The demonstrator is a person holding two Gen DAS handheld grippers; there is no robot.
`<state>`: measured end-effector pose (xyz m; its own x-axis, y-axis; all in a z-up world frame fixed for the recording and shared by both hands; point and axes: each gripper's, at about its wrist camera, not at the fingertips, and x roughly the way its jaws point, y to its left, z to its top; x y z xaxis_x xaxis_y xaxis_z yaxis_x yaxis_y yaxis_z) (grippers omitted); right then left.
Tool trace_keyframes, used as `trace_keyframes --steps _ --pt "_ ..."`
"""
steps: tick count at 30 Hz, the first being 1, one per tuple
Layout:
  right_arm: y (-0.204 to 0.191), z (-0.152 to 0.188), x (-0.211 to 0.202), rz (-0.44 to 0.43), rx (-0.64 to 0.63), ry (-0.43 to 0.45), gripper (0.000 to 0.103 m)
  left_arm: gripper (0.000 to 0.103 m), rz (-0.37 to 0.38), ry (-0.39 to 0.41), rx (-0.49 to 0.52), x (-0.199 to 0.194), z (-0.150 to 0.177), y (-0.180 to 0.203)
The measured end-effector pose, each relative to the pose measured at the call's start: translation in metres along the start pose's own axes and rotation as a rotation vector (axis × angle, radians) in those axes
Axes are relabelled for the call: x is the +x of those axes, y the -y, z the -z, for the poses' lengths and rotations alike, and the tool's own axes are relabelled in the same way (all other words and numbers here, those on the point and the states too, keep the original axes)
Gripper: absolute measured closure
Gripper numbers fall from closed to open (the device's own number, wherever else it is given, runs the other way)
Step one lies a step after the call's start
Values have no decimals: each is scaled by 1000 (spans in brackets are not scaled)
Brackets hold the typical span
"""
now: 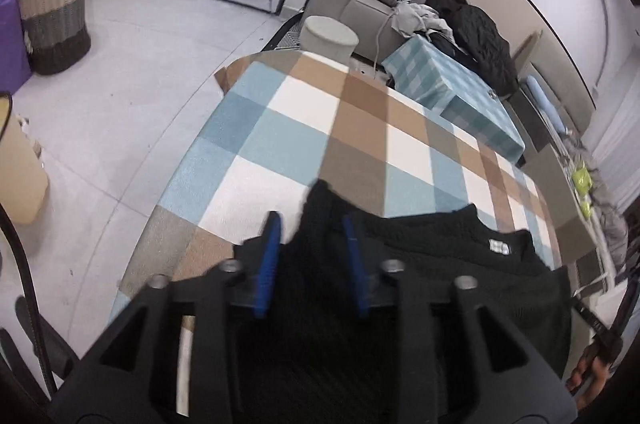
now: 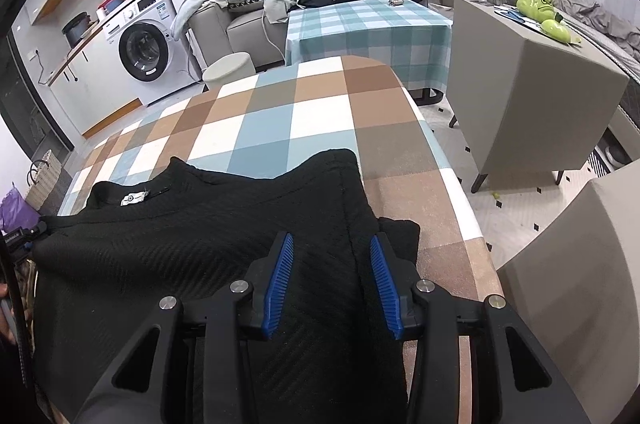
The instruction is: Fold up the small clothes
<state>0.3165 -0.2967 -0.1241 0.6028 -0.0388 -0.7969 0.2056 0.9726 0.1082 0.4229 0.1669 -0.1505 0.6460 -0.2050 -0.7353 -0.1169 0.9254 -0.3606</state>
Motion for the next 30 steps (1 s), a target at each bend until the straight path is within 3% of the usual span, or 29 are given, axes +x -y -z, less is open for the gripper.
trace_keyframes --steps 1,5,7,10,11,12,13,15,17,23,25,29,30 --pt "-1 -1 0 -6 -1 0 61 56 0 11 22 -4 2 6" --pt "-7 -2 -1 -15 -4 9 61 50 -20 58 112 -22 9 31" --pt "-9 -3 -1 -19 -5 9 61 36 -15 68 158 -28 12 41" --pt "-10 -3 1 -20 -8 3 60 35 -16 17 231 -17 21 54" --pt "-11 -2 1 -20 -11 -2 60 36 -21 -16 241 -11 24 55" --pt "-11 -2 2 -20 -12 -4 60 48 -26 -35 243 -6 27 55" --pt "-11 -1 2 -21 -15 -5 60 74 -31 -53 243 -1 31 53" --pt "-12 -1 1 -23 -20 -5 60 103 -8 -67 232 5 34 48" --pt "-11 0 0 -22 -21 -6 60 103 23 -37 216 1 35 43" --pt "-9 1 0 -21 -7 -5 60 103 46 153 213 -41 24 42" --pt "-8 1 1 -23 -3 -8 60 103 38 153 199 -42 20 39" --pt "-9 1 2 -40 13 -19 57 103 54 44 164 -27 18 35" --pt "-10 1 2 -46 17 -18 52 97 55 23 173 -24 20 37"
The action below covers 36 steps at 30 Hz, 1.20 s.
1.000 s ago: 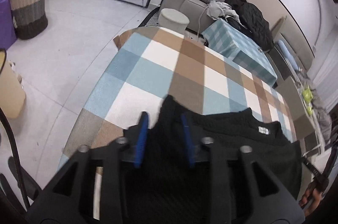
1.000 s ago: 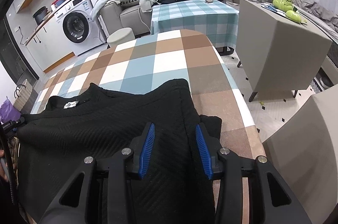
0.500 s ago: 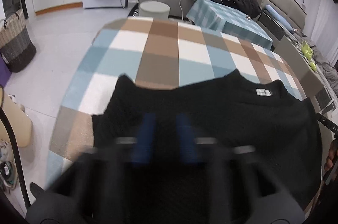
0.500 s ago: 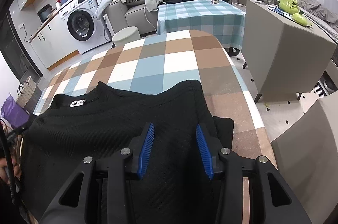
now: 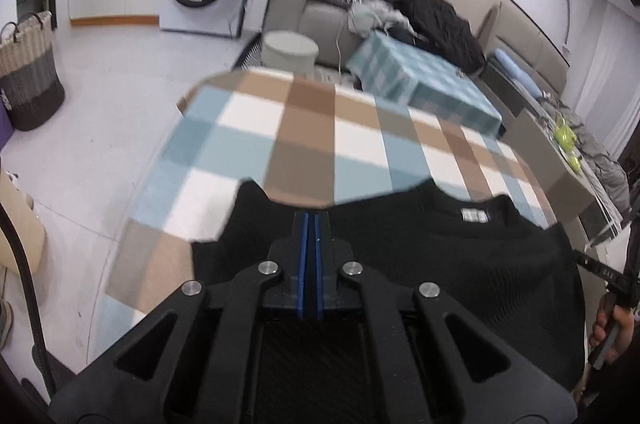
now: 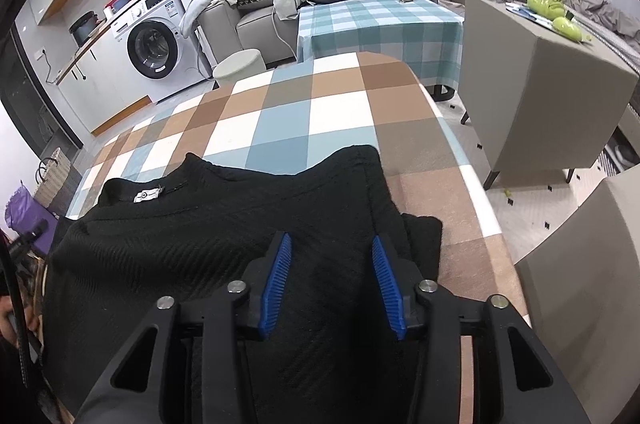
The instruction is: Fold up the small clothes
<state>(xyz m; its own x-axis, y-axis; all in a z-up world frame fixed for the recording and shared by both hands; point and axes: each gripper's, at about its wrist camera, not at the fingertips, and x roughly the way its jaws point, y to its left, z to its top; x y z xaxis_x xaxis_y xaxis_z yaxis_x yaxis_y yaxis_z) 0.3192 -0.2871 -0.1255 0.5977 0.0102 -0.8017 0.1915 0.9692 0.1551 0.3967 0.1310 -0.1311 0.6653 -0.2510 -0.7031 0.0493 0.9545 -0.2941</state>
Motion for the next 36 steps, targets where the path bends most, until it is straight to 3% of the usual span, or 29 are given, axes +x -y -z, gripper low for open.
trace_keyframes --steps 2,4,6,13,16,18,21,25,29,32,35,36 --pt "-8 0 0 -15 -13 1 49 76 0 -34 21 5 4 7" --pt "-20 -1 0 -39 -37 1 47 38 2 -33 43 7 8 15" --pt "-34 -3 1 -57 -52 2 42 31 -11 -14 70 6 11 24" --pt "-98 -4 37 -131 -172 -40 42 31 16 -41 142 19 18 55" --pt "-111 1 60 -55 -264 -105 42 31 -40 -121 195 38 25 63" --pt "-110 0 60 19 -299 -83 42 31 -95 -168 181 48 28 56" --pt "-87 -4 61 98 -240 -85 42 31 -148 -121 129 43 27 41" --pt "-64 -11 53 79 -171 -59 42 31 -129 -94 45 40 20 26" --pt "-57 -19 47 71 -122 -25 42 31 -79 -96 83 39 18 36" --pt "-64 -22 54 37 -122 -47 42 31 -84 -122 136 46 23 48" --pt "-78 -20 67 63 -181 -70 38 46 -96 -121 180 50 29 55" --pt "-81 -18 72 76 -199 -80 38 66 -83 -121 185 49 29 56"
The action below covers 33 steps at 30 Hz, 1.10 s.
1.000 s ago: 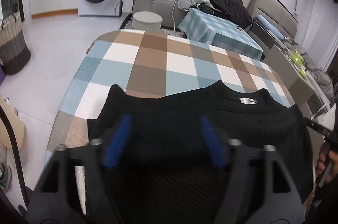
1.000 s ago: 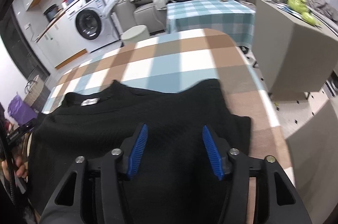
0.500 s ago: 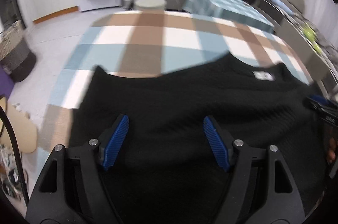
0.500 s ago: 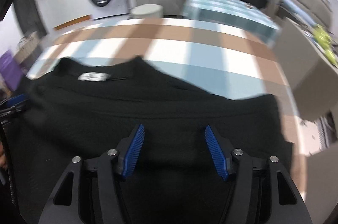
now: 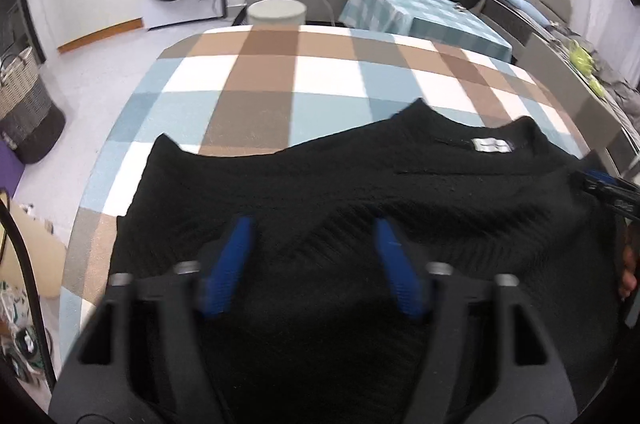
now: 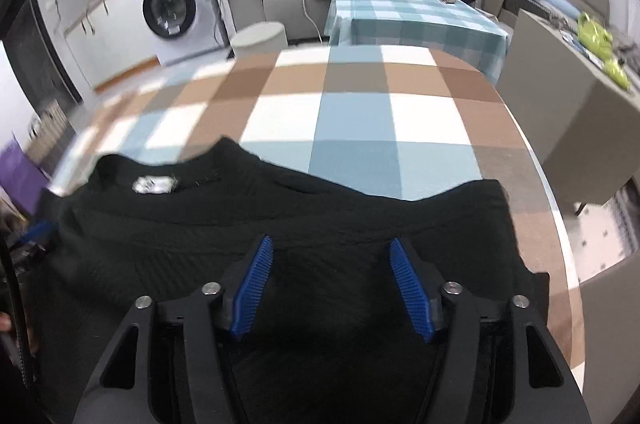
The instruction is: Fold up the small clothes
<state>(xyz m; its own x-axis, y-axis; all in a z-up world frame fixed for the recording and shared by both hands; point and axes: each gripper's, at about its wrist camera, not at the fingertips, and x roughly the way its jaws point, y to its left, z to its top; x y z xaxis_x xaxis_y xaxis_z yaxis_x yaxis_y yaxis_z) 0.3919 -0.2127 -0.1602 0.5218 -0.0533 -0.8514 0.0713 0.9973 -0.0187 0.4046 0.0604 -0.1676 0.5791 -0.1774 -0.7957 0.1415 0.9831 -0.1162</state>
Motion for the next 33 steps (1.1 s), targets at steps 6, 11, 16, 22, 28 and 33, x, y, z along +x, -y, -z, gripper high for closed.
trace_keyframes --steps 6,11,16,22,28,33 --pt "-8 5 -2 -41 -87 28 75 102 37 21 -6 -7 1 -7" --pt "-9 5 -18 -57 -88 95 98 102 45 67 -4 -22 2 -8" --pt "5 2 -40 -108 -14 215 99 102 53 113 -25 -35 -2 -14" --pt "19 -4 -25 -38 74 141 79 72 -12 44 -97 -25 -2 -28" --pt "48 12 -43 -66 146 106 58 51 -39 57 -150 -38 10 -53" --pt "69 37 -50 -27 146 36 55 51 -64 65 -196 -61 31 -77"
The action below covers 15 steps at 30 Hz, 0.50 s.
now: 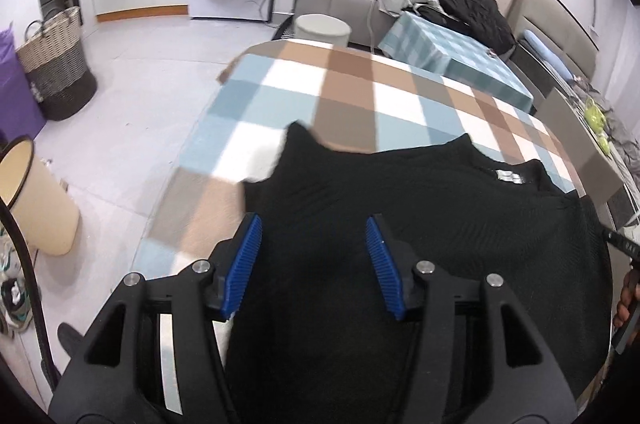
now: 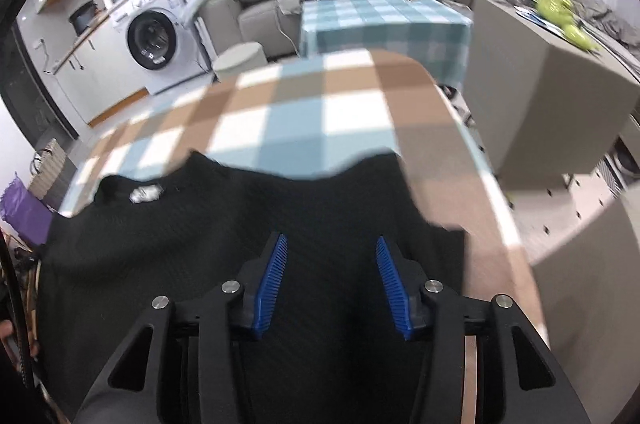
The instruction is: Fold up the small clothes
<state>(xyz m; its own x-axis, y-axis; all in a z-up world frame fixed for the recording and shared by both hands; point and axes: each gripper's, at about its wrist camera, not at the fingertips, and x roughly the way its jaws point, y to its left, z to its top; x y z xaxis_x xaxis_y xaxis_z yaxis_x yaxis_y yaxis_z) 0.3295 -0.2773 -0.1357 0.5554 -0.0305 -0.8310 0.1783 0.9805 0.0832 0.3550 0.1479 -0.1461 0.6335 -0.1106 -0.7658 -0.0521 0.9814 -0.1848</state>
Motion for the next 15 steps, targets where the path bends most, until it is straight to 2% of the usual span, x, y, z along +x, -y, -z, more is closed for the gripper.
trace_keyframes --steps 3,5,10,15 --pt "10 14 -7 43 -23 -36 55 51 -77 -13 13 -10 16 -12" --pt "16 22 -20 35 -5 -14 55 51 -124 -15 33 -20 29 -17" --pt "6 50 -50 -59 -37 12 55 51 -106 -19 43 -46 60 -20" --pt "-3 85 -68 -80 -74 -1 55 51 -68 -46 2 -65 97 -26"
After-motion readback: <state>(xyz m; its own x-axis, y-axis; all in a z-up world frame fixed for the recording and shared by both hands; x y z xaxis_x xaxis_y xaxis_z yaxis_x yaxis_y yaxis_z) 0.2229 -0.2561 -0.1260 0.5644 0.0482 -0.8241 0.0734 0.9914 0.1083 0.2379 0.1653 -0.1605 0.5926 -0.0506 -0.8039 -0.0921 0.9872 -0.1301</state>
